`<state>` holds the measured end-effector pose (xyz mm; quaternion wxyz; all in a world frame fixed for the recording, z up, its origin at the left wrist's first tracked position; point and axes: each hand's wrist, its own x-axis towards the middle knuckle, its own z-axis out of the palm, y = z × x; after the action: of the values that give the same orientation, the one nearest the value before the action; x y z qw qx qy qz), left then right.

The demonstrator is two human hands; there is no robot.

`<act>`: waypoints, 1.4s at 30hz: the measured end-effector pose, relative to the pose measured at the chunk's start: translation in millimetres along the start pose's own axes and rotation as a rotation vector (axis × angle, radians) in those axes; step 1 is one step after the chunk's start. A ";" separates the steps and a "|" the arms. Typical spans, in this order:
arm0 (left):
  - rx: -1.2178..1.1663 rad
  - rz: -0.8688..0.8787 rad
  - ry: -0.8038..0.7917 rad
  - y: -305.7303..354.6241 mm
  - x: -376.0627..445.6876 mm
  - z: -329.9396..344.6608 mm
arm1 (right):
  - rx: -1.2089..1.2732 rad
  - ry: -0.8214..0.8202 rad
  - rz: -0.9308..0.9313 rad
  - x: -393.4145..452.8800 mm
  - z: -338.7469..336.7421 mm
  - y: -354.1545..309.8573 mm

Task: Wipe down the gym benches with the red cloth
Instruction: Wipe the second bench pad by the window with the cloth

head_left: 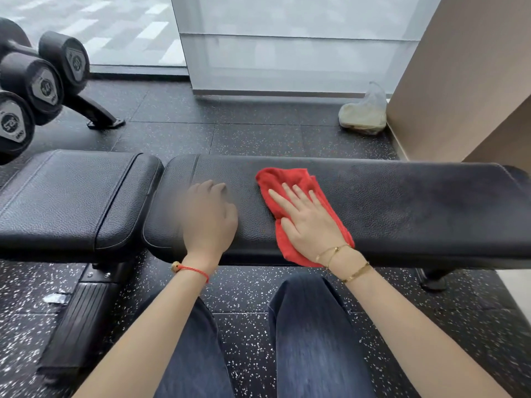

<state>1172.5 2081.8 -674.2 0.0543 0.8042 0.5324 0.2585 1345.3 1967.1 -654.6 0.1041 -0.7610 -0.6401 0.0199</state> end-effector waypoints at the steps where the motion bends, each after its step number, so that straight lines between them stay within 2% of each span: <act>1: -0.003 0.003 -0.002 -0.3 0.0 -0.4 | -0.006 0.011 0.035 -6.3 -3.0 12.8; 5: -0.011 0.000 -0.009 1.3 -0.6 -1.6 | -0.037 0.012 0.302 -7.3 -18.6 68.6; 7: -0.013 -0.012 -0.011 2.6 -0.5 -1.2 | -0.060 0.001 0.392 9.0 -23.7 76.6; 9: -0.017 -0.021 -0.014 3.1 -0.8 -0.9 | -0.074 0.006 0.391 22.8 -23.1 66.8; 11: -0.021 -0.022 -0.017 3.7 -1.2 -0.8 | -0.064 -0.002 0.315 25.5 -18.8 50.1; 14: -0.010 -0.020 -0.022 3.5 -0.8 -0.9 | -0.035 0.002 0.190 6.7 -12.8 32.5; 17: 0.009 -0.014 -0.022 4.6 -0.4 -1.2 | -0.032 0.024 0.146 -18.0 -14.1 39.5; 22: 0.035 0.000 -0.041 5.4 -1.0 -3.1 | -0.016 0.050 0.296 -43.8 -22.8 86.4; 27: 0.030 0.011 -0.081 19.0 -2.7 -6.5 | -0.025 0.025 0.472 -6.1 -29.4 117.3; 35: -0.080 0.197 -0.178 98.5 -22.7 9.9 | 0.000 -0.040 0.434 -5.6 -35.7 117.2; 39: -0.056 0.248 -0.227 130.6 -26.5 27.5 | -0.025 0.038 0.431 -51.3 -30.8 109.6; 42: -0.010 0.262 -0.227 134.0 -27.6 35.6 | -0.039 0.077 0.515 -80.7 -32.6 130.1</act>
<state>1292.1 2006.9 -666.1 0.0839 0.8904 0.4123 0.1735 1462.3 1863.1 -655.0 0.1051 -0.9009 -0.4212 0.0044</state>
